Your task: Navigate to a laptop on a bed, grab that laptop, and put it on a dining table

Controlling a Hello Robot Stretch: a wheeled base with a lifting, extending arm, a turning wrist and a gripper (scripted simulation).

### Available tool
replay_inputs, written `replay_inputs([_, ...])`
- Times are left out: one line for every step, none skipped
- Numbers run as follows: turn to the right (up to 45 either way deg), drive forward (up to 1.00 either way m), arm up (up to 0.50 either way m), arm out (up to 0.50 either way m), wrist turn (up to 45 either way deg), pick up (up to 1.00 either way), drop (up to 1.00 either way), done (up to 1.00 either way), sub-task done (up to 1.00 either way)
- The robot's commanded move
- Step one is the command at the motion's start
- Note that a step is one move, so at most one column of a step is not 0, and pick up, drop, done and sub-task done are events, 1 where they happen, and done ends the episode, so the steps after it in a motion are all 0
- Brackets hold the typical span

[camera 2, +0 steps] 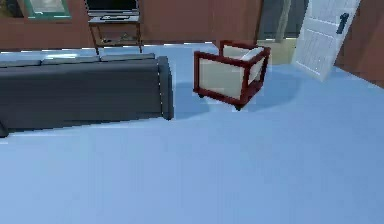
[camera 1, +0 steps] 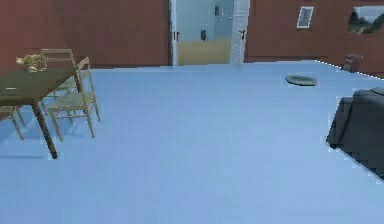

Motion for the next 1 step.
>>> replay_inputs([0.0, 1.0, 0.0, 0.0, 0.0, 0.0, 0.0, 0.0, 0.0])
